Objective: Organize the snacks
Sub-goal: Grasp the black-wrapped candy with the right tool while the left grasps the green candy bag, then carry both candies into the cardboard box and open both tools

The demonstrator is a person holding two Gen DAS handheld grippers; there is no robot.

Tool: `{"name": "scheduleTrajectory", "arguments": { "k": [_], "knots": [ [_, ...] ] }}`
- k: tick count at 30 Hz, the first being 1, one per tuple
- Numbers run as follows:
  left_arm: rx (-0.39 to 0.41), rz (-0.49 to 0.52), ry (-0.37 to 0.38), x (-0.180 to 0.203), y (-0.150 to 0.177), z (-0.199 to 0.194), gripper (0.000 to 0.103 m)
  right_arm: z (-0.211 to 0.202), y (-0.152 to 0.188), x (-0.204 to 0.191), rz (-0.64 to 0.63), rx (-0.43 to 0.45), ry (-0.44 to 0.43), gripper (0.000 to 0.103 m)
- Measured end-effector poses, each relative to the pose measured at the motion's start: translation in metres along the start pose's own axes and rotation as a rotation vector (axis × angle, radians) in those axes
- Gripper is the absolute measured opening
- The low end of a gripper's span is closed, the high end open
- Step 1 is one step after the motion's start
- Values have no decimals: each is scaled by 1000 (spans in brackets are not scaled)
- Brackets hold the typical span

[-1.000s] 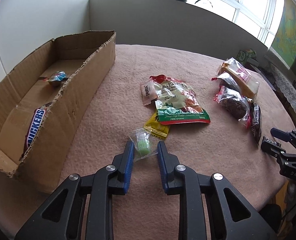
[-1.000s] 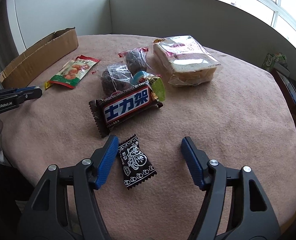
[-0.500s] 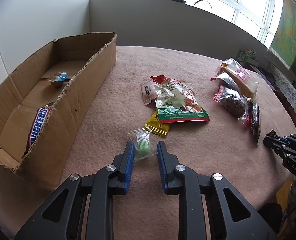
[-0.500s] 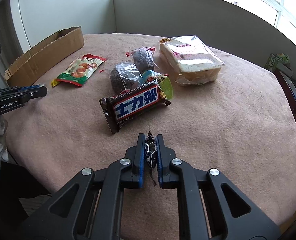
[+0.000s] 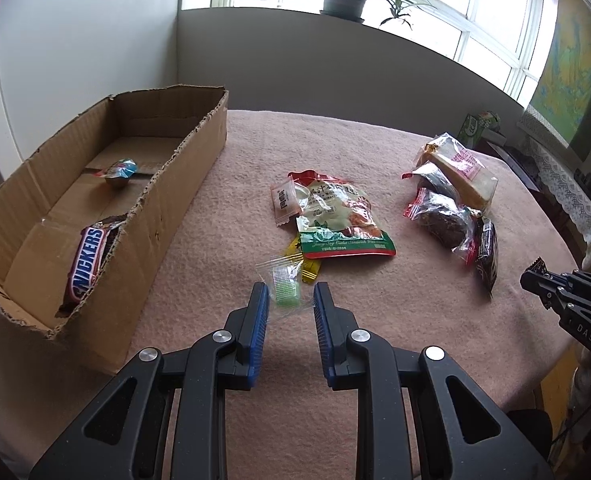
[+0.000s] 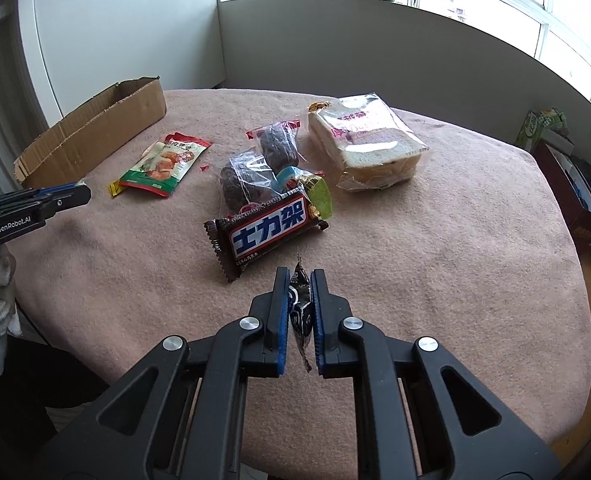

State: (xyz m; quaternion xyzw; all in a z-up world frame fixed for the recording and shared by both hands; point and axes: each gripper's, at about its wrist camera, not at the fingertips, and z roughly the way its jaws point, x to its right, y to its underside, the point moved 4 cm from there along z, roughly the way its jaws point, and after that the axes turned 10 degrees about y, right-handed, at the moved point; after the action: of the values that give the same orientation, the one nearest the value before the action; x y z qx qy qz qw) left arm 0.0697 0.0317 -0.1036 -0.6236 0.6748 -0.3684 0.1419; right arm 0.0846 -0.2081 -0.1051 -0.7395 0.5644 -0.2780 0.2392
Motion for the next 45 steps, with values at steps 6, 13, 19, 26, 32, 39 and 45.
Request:
{"name": "scheduleTrajectory", "arguments": {
  "k": [6,13,19,26,32,39,45],
  "knots": [
    [70,8,13,3,-10,-21,22,-17,-20,-13,-12,47,-19,10],
    [126,-45,18,-15,-19,-41,21,-26,-52,-48,-52,99,-64,10],
    [179,-111,4,-40,-28,-57,22,-32,-87,-90,-95,157,-110,10],
    [205,-180,-38,-72,-28,-66,21,-33,-127,-138,-135,199,-168,10],
    [228,-209,-68,-88,-29,-73,21,-25,-152,-180,-168,200,-221,10],
    [226,-247,-102,-109,-28,-72,21,-3,-177,-231,-195,172,-271,10],
    [222,-258,-103,-116,-27,-71,22,12,-189,-272,-237,146,-296,10]
  ]
}}
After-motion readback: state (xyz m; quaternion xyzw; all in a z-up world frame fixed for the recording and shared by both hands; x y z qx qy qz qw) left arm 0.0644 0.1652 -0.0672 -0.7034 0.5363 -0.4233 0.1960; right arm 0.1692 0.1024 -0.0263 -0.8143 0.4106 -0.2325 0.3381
